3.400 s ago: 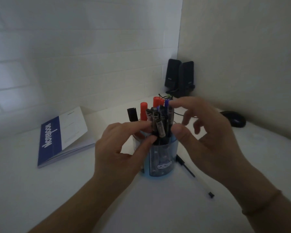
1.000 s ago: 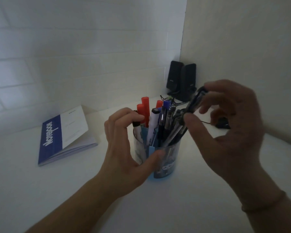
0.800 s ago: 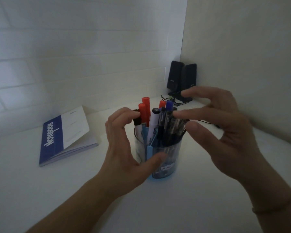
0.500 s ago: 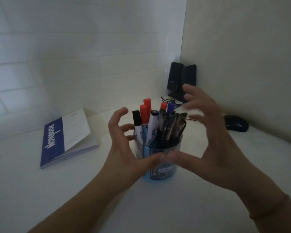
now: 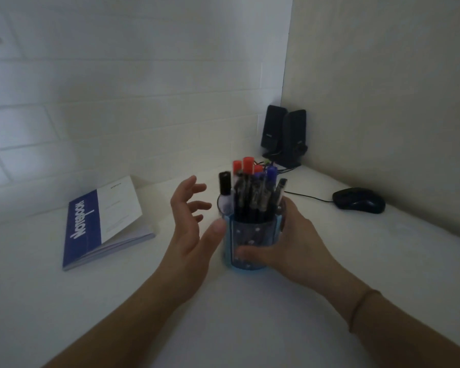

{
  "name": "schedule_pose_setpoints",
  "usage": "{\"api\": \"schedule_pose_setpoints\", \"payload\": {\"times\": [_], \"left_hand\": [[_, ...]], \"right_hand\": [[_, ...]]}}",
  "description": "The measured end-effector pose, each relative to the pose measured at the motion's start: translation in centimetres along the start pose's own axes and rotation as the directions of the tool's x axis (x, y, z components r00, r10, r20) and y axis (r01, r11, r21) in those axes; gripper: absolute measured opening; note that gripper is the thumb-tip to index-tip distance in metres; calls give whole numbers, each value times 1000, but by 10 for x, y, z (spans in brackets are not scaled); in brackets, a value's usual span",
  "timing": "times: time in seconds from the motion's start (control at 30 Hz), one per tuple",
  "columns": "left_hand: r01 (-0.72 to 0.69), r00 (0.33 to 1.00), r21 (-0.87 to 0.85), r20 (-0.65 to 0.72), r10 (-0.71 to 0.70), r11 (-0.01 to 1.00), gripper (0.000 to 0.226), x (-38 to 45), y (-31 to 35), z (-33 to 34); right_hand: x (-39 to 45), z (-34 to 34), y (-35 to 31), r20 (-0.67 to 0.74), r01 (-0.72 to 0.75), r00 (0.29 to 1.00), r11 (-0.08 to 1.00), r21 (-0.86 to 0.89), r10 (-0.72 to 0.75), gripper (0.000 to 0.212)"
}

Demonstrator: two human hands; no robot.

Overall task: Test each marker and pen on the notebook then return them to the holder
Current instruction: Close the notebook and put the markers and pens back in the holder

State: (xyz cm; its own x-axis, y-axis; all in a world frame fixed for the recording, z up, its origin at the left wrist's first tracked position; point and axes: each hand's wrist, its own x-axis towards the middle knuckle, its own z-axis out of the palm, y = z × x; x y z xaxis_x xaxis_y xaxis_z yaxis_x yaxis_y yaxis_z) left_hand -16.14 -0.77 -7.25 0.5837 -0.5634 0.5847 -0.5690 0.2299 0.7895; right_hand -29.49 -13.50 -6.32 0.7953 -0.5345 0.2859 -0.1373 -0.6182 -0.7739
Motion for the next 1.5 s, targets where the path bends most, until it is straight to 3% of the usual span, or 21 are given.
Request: {"api": "schedule_pose_setpoints", "payload": {"times": [0.07, 0.2, 0.5, 0.6, 0.7, 0.73, 0.8, 0.87, 0.93, 1.0, 1.1, 1.17, 1.33, 1.43, 1.5], "left_hand": [[25, 995, 28, 98, -28, 999, 85, -7, 6, -3], [25, 988, 96, 150, -39, 995, 95, -11, 11, -5], [74, 986, 131, 138, -92, 989, 109, -8, 8, -7], [86, 979, 100, 175, -102, 991, 100, -1, 5, -14], [158, 946, -36, 293, -140, 987, 85, 7, -2, -25], [142, 950, -22, 284, -130, 990, 78, 7, -4, -26], [30, 978, 167, 200, -63, 986, 62, 4, -6, -24], [-46, 991, 314, 137, 2, 948, 53, 2, -5, -22], [9, 990, 266, 130, -45, 964, 58, 0, -2, -23], [126, 973, 151, 175, -151, 981, 76, 0, 0, -25], [224, 936, 112, 252, -246, 968, 101, -1, 0, -20], [212, 938, 160, 243, -247, 964, 94, -3, -2, -16], [205, 969, 341, 63, -239, 918, 50, 9, -10, -13], [281, 958, 290, -38, -283, 915, 39, 35, -22, -4], [349, 937, 240, -78, -340, 906, 44, 55, -36, 2]], "right_hand": [[1, -1, -3, -10, -6, 1000, 1000, 7, 6, 88], [3, 0, -3, 4, -16, 1000, 1000, 3, 16, 90], [2, -1, 0, 40, 16, 999, 998, 56, -18, 99], [0, -10, 12, 175, 29, 983, 992, 120, -50, 107], [2, -18, 20, 162, -13, 987, 985, 175, -16, 109], [2, -18, 21, 133, -20, 991, 990, 139, 1, 108], [1, -15, 18, 85, -8, 996, 1000, -2, 8, 104], [-1, -12, 13, 74, -10, 997, 1000, -22, 11, 101], [-1, -12, 13, 48, -36, 998, 997, 75, 32, 90], [1, -16, 14, 61, -52, 997, 980, 191, 41, 79], [-1, -17, 17, 130, -57, 991, 966, 254, 25, 87], [-3, -13, 16, 108, -50, 994, 979, 199, 29, 98], [22, 0, 10, 81, -63, 995, 997, 37, 60, 95], [67, 17, 10, 38, -46, 998, 999, -3, 46, 98], [100, 33, 13, 3, -48, 999, 998, 39, 48, 95]]}}
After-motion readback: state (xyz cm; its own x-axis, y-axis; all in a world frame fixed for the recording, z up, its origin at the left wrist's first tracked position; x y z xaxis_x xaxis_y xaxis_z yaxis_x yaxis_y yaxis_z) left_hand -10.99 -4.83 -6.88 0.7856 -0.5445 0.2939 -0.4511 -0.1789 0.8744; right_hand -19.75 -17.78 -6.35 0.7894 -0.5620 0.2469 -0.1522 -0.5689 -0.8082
